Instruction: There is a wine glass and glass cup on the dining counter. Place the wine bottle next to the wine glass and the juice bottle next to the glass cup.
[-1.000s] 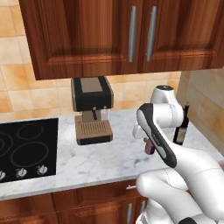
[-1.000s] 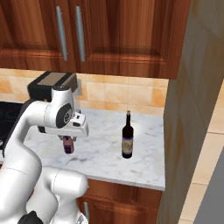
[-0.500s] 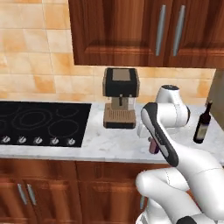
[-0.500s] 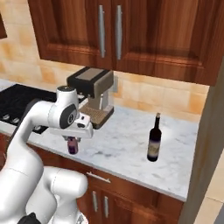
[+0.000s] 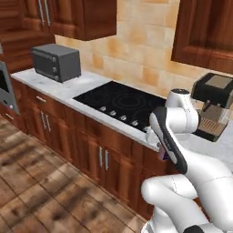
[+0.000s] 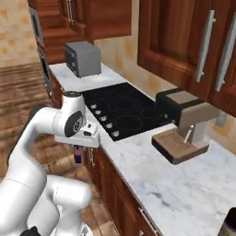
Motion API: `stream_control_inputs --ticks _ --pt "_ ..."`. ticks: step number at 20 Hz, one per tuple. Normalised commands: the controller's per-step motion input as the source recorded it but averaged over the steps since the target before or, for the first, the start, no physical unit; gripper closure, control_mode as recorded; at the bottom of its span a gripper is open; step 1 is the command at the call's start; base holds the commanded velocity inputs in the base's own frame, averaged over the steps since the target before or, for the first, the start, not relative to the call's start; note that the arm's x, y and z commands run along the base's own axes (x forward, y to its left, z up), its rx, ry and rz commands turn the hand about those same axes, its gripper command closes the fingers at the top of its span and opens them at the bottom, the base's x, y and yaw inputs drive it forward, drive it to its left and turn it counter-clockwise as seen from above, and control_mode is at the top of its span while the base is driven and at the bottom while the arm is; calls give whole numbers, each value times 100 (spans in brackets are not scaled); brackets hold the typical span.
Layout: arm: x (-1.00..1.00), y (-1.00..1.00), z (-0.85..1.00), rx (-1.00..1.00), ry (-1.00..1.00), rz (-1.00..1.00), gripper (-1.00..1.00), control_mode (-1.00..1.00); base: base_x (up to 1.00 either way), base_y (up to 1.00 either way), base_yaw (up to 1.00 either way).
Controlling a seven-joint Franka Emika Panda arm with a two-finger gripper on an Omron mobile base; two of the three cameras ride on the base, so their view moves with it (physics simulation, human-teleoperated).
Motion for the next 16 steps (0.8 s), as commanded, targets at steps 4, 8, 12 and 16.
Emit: stream_control_inputs --ticks 4,8,12,16 --pt "0 0 0 0 0 0 100 100 -1 0 100" --pt "0 0 0 0 0 0 100 100 0 0 100" --pt "0 0 0 0 0 0 100 100 5 0 97" --pt "0 0 0 0 0 0 100 100 40 10 31"
